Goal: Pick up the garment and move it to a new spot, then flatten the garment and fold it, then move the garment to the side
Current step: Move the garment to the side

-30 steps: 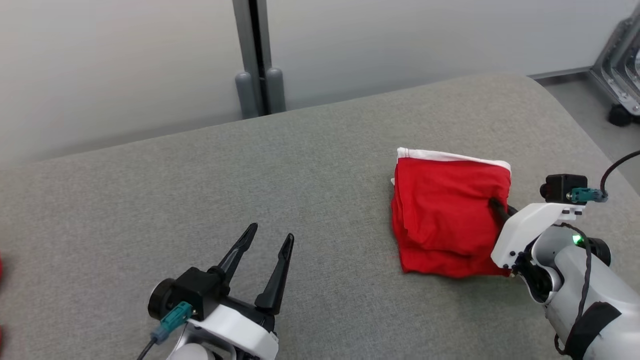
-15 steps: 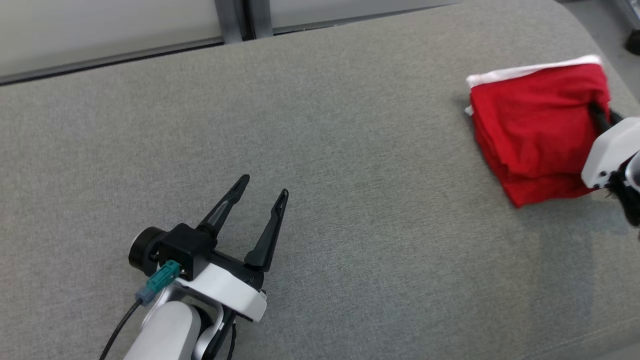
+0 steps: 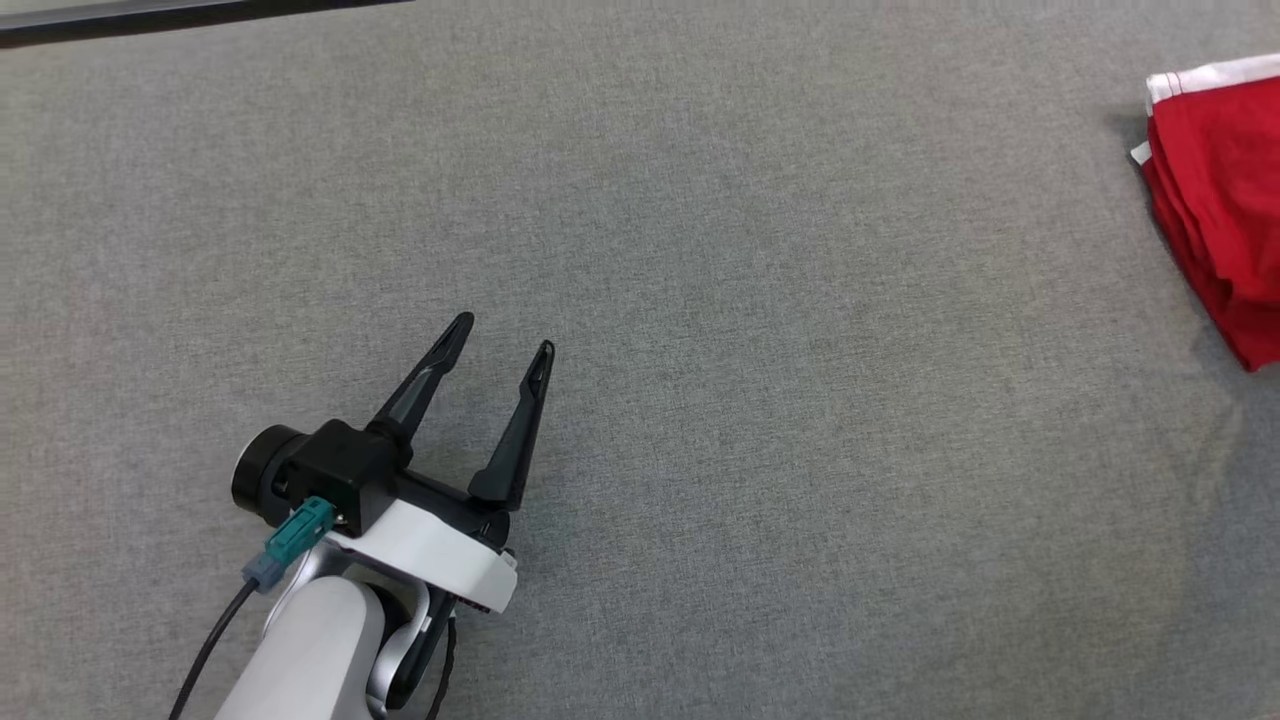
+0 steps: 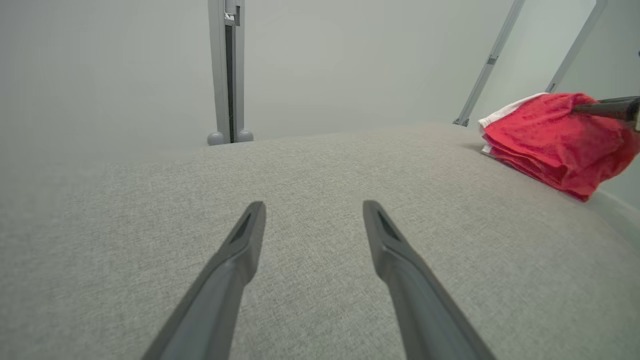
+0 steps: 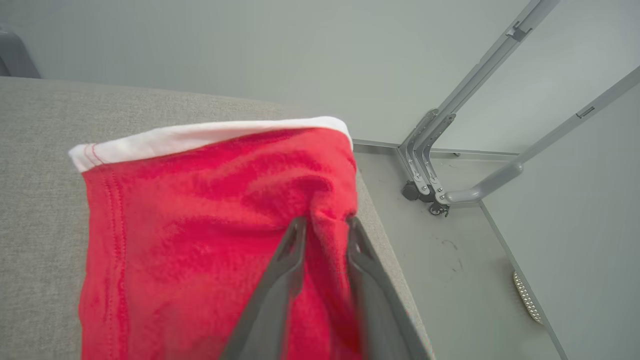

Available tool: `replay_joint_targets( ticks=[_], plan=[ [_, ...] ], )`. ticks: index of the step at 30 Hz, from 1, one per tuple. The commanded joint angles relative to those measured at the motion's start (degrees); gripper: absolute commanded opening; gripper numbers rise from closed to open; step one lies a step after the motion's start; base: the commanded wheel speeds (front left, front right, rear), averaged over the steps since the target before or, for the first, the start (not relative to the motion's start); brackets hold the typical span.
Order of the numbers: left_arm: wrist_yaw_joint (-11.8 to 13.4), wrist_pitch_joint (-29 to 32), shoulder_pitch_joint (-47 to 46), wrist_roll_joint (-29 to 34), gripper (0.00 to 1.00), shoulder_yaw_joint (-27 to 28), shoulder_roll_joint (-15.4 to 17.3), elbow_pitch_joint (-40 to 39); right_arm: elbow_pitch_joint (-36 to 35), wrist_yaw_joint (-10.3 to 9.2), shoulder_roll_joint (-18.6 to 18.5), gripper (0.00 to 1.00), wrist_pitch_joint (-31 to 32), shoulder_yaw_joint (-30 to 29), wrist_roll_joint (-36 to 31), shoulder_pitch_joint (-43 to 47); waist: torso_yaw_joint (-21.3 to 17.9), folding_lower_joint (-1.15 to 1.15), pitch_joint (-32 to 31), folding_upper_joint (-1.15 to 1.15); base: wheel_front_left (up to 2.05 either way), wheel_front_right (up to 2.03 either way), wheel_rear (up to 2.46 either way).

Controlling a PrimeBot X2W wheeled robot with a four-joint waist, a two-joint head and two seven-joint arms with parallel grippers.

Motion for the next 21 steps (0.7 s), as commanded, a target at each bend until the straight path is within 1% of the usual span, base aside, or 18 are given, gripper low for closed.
replay_joint_targets(
  ticks=[1,3,6,9,12,15,17,21],
  plan=[
    [0.24,-0.50,-0.02,-0.37,1.00,0.24,0.10,0.28,0.23,-0.04,-0.57,1.00,-0.36,-0.90,-1.47,1.05,0.41,0.00,-1.21,0.00,0.00,0.00,0.00],
    [0.33,-0.94,0.54,-0.64,1.00,0.30,-0.09,0.94,0.19,-0.04,0.77,1.00,-1.27,-2.09,-3.18,1.56,0.66,0.00,-2.66,0.00,0.00,0.00,0.00],
    [0.60,-1.77,1.56,-1.36,1.00,0.61,-0.46,1.92,0.20,-0.04,2.83,1.00,-4.48,-3.90,-5.24,2.20,0.88,0.00,-5.68,0.00,0.00,0.00,0.00],
    [0.99,-2.45,3.13,-2.17,1.00,1.25,-0.62,2.86,0.12,-0.04,6.16,1.00,-7.75,-5.05,-6.04,2.77,0.96,0.00,-9.13,0.00,0.00,0.00,0.00],
    [1.51,-3.06,4.86,-2.90,1.00,2.15,-0.42,3.59,-2.20,-0.04,9.27,1.00,-9.44,-5.53,-6.18,3.92,1.12,0.00,-13.31,0.00,0.00,0.00,0.00],
    [2.12,-3.47,6.53,-3.56,1.00,3.44,0.23,3.77,-6.32,-0.04,11.28,1.00,-9.91,-5.89,-5.76,6.70,1.50,0.00,-17.56,0.00,0.00,0.00,0.00],
    [2.64,-3.62,7.60,-4.02,1.00,4.42,0.86,3.57,-11.45,-0.04,11.81,1.00,-9.97,-6.91,-5.39,8.94,1.90,0.00,-20.08,0.00,0.00,0.00,0.00],
    [3.73,-3.80,9.59,-4.75,1.00,6.55,2.16,2.48,-21.26,-0.04,13.29,1.00,-9.93,-10.58,-4.94,17.03,2.63,0.00,-23.90,0.00,0.00,0.00,0.00]
  ],
)
